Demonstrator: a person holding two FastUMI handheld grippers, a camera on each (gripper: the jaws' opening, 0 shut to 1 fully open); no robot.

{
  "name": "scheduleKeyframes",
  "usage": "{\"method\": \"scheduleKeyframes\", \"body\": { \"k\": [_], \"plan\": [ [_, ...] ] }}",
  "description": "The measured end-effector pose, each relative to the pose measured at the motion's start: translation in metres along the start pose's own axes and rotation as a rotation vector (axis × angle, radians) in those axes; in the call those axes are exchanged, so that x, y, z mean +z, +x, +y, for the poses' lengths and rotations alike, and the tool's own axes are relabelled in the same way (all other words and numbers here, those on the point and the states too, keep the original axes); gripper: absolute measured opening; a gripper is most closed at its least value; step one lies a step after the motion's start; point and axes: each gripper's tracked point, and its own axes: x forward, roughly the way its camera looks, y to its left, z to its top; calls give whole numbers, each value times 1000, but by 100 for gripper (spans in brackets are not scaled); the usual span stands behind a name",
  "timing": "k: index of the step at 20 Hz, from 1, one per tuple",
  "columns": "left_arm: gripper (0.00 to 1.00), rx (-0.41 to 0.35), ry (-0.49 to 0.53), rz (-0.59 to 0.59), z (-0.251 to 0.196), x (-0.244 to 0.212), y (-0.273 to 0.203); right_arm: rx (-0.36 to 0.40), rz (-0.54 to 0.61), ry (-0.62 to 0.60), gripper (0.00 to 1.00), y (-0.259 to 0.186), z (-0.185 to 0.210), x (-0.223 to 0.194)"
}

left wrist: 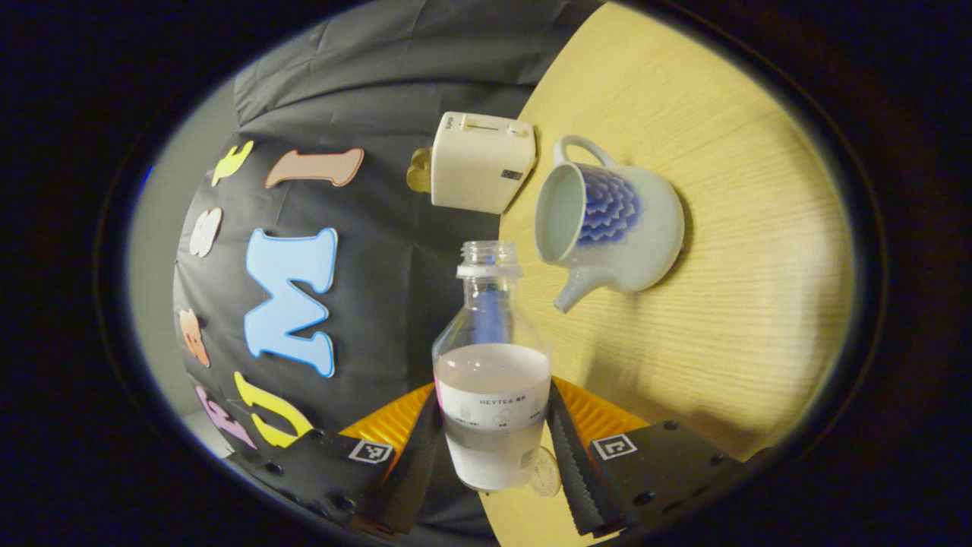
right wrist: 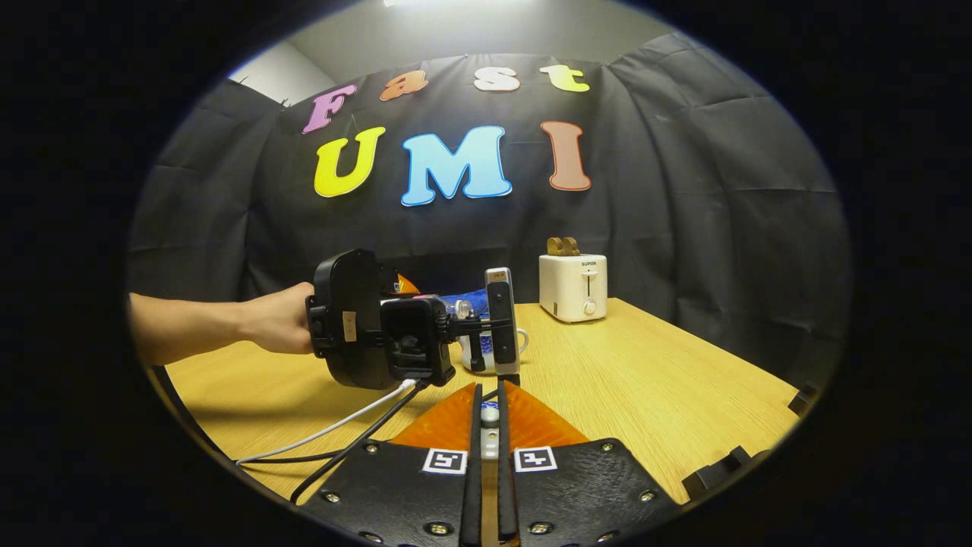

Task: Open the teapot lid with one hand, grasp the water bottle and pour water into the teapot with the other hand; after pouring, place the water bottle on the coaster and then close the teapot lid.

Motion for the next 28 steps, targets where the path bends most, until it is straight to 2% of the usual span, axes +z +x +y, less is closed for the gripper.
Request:
{"method": "scheduleKeyframes", "body": {
  "k": [4,5,12,28],
  "plan": [
    [87,-29,76,23,-2,-1,0,-3,-4,-5,8,-2,-2,0],
    [87,-48,127,35,-3,0,1,-5,-2,0,8,-2,-4,0],
    [85,-50,265,53,4,2,2,-4,-4,2,8,-1,-4,1],
    [85,-33,463,78,21,8,-6,-1,-14,8,8,-1,-5,1]
  ]
}}
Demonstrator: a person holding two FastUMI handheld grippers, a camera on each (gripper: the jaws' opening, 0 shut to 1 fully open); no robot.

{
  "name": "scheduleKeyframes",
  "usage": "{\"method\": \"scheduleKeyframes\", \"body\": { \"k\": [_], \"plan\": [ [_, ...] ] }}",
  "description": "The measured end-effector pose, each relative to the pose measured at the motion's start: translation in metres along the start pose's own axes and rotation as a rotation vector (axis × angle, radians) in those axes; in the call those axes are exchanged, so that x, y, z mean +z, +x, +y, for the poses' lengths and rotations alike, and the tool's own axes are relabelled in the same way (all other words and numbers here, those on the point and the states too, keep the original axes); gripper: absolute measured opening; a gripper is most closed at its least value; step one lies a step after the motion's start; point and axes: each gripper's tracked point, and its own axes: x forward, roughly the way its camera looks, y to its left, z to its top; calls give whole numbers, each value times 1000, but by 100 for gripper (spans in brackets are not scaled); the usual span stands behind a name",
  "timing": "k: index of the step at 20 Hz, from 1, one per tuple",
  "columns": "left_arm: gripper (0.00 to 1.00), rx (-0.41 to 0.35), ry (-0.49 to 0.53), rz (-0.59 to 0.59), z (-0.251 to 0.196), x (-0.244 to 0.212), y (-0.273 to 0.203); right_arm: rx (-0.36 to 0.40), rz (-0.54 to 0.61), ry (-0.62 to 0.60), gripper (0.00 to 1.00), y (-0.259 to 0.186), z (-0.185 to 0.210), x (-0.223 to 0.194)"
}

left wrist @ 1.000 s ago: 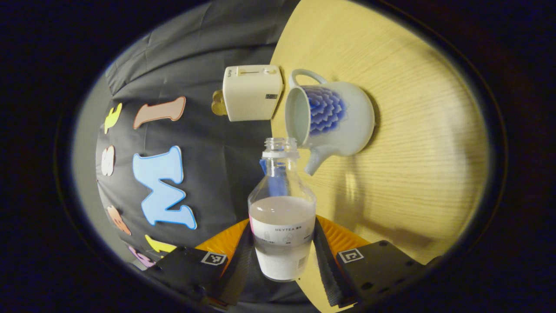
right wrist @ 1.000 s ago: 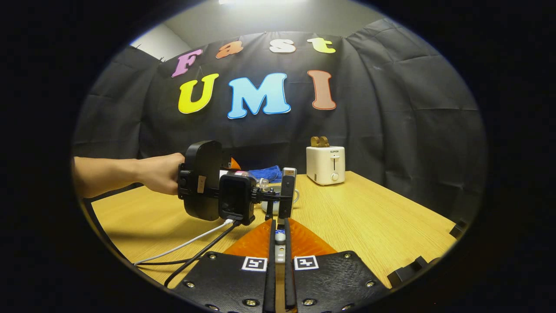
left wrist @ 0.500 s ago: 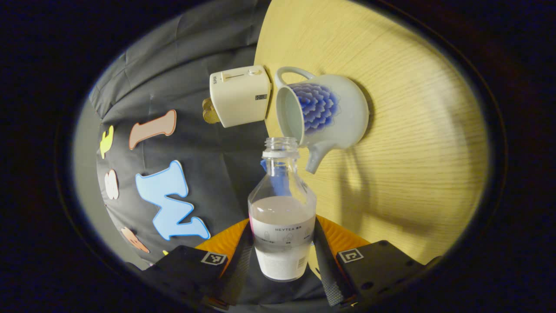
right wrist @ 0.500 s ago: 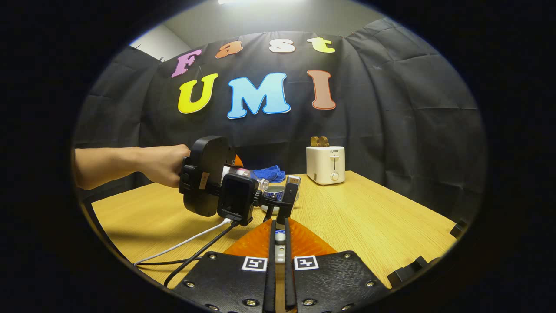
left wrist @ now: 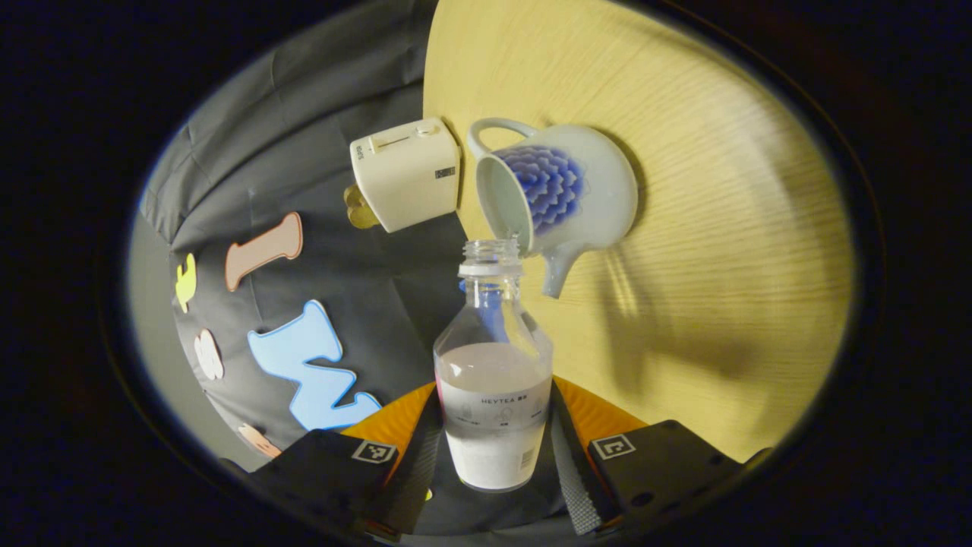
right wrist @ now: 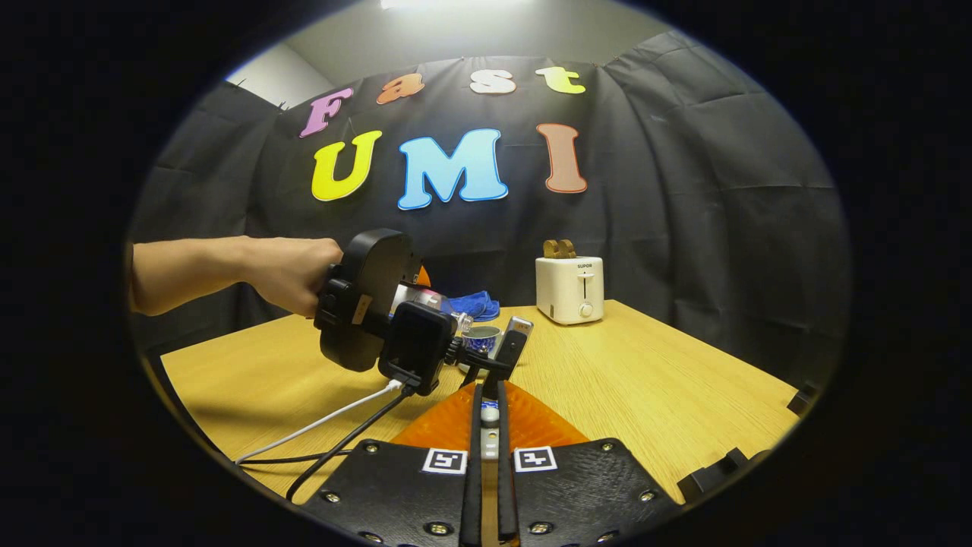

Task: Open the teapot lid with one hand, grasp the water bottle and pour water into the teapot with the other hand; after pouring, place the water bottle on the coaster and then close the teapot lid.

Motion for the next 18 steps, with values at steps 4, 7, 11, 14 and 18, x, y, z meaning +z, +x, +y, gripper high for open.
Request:
{"method": "scheduleKeyframes", "body": {
  "k": [4,7,11,14,18],
  "plan": [
    [85,23,54,-8,6,5,-5,-1,0,4,8,0,-1,0],
    [85,28,82,-9,13,5,-5,0,2,1,8,1,0,-1],
    [85,36,135,3,21,2,-3,4,7,0,8,2,1,-1],
    [85,43,167,0,25,4,-5,7,5,-3,8,2,2,0],
    [85,48,199,-4,29,7,-6,8,2,0,8,3,1,2]
  ]
}}
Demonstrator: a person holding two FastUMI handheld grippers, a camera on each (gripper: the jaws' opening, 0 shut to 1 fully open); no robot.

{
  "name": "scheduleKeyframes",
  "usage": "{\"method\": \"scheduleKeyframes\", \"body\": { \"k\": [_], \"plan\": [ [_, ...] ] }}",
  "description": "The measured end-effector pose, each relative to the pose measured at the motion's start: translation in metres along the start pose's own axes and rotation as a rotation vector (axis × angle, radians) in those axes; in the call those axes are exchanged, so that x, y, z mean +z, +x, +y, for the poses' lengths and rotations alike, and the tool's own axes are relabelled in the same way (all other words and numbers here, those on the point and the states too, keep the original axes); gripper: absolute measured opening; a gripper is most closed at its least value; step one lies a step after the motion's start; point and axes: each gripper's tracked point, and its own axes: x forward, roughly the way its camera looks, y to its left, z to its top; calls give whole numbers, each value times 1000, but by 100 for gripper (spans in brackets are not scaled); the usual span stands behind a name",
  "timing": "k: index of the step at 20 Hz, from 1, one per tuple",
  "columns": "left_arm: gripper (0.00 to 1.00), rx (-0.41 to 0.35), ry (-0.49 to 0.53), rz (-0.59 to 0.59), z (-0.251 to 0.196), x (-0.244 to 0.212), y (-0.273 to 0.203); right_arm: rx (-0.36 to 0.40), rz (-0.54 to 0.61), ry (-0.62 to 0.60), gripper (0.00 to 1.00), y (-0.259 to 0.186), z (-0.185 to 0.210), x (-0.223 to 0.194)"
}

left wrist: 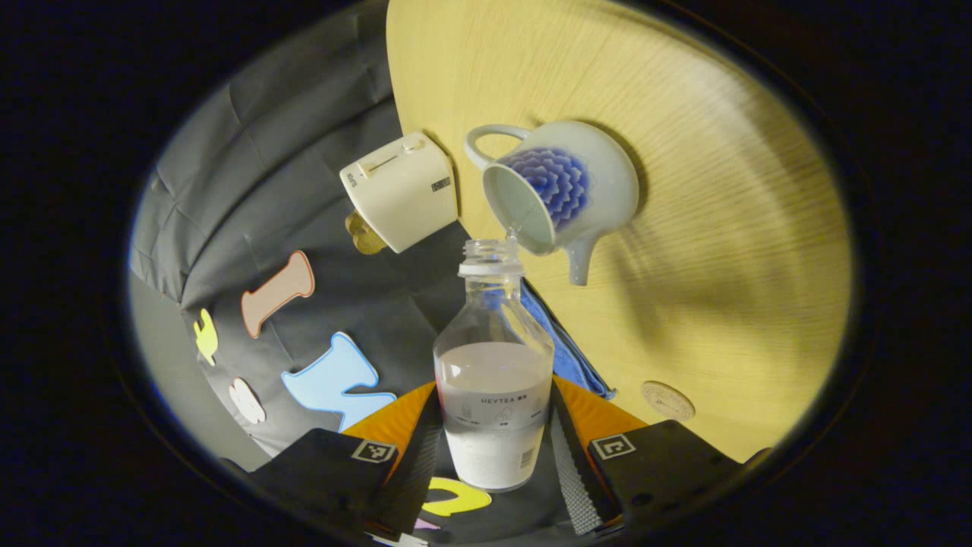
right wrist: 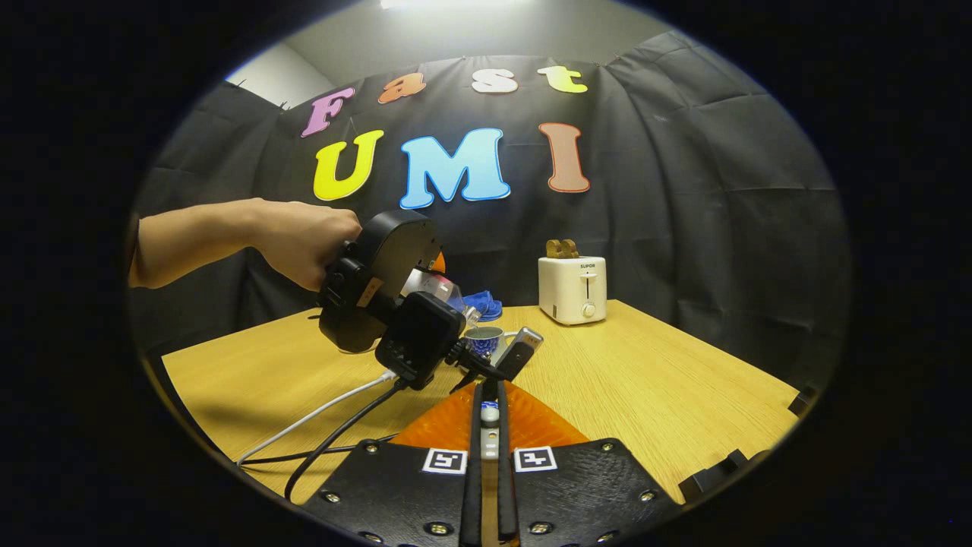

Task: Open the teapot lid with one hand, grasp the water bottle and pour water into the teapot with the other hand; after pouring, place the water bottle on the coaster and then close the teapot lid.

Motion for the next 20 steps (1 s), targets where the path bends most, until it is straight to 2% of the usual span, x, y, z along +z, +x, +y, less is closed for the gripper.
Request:
{"method": "scheduleKeyframes", "body": {
  "k": [11,14,20],
  "plan": [
    [85,30,49,3,7,3,-1,-13,-7,9,8,-3,-5,-1],
    [85,45,31,-18,9,9,-3,-17,-8,8,8,-4,-6,0],
    [85,26,-29,-34,-2,6,0,-18,-10,8,8,-5,-6,1]
  ]
}}
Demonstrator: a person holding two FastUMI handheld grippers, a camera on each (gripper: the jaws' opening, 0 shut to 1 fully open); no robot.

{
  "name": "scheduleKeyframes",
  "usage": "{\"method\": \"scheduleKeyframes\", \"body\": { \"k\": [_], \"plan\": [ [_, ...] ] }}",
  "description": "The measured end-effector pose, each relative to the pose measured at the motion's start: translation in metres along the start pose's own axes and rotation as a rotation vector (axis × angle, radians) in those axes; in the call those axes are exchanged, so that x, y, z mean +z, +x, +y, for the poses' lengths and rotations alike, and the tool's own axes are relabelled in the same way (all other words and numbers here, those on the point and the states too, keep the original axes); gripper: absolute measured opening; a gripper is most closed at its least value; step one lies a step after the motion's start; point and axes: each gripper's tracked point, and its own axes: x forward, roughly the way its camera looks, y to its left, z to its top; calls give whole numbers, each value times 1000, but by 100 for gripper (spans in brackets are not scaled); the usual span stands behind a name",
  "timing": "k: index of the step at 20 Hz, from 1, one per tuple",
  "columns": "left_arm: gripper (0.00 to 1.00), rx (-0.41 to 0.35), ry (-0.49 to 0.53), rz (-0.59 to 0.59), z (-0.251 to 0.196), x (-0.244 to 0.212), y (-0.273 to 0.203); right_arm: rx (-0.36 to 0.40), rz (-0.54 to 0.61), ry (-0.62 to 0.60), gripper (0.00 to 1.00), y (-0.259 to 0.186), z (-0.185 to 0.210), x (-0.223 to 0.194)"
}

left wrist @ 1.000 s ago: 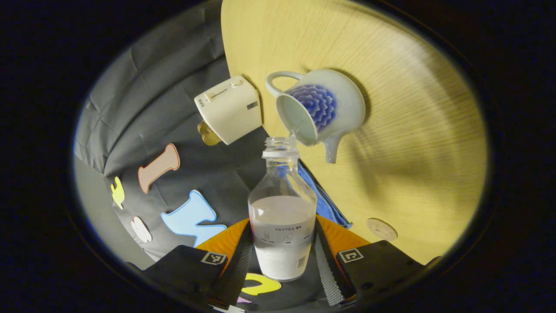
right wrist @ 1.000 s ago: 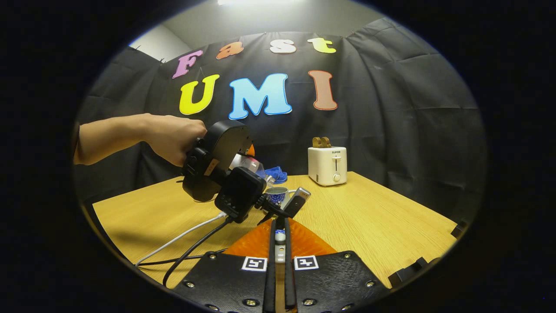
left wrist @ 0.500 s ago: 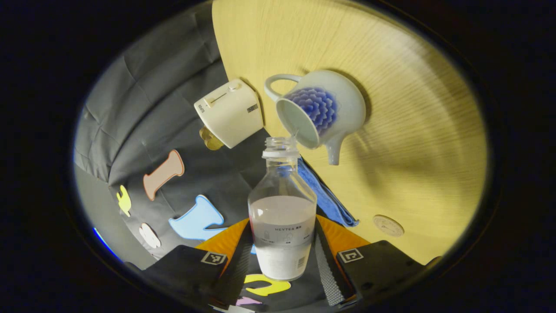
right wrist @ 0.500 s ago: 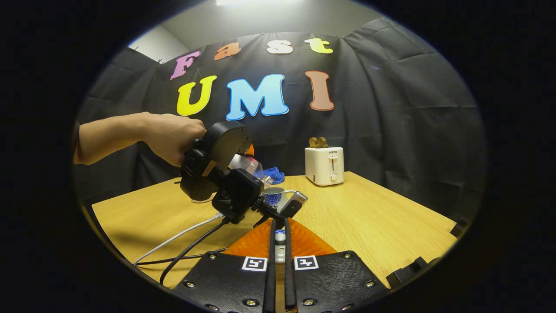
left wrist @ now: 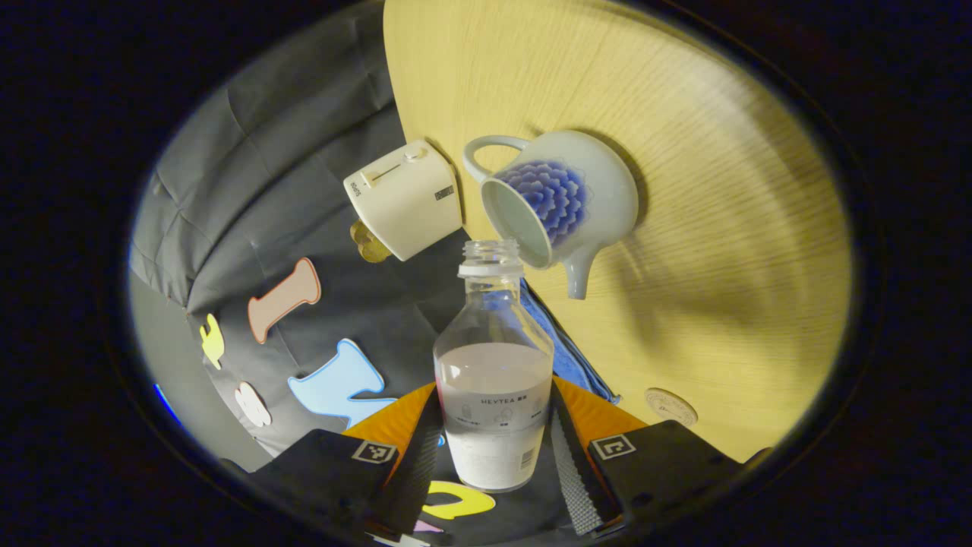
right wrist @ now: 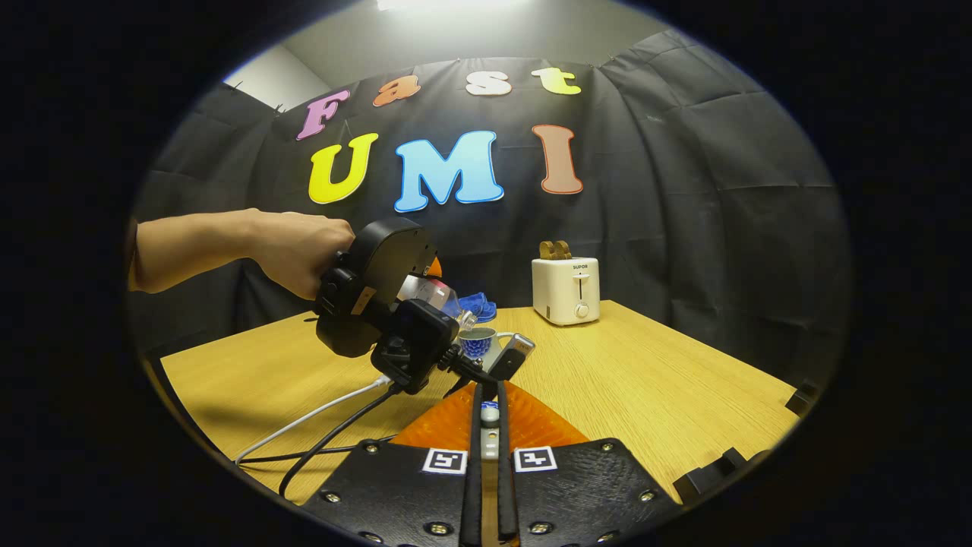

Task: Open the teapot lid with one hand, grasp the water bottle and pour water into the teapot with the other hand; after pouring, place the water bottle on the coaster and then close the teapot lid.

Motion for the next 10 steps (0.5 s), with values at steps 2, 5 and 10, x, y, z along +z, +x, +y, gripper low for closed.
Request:
{"method": "scheduleKeyframes", "body": {
  "k": [2,5,10],
  "plan": [
    [85,-1,-54,-12,-4,-1,0,-4,-6,-3,8,1,-1,1],
    [85,3,-186,-42,-8,-4,-2,-4,-16,-8,8,1,0,7],
    [86,13,-602,-82,-27,-32,-11,-27,-73,-33,8,2,-2,30]
  ]
}}
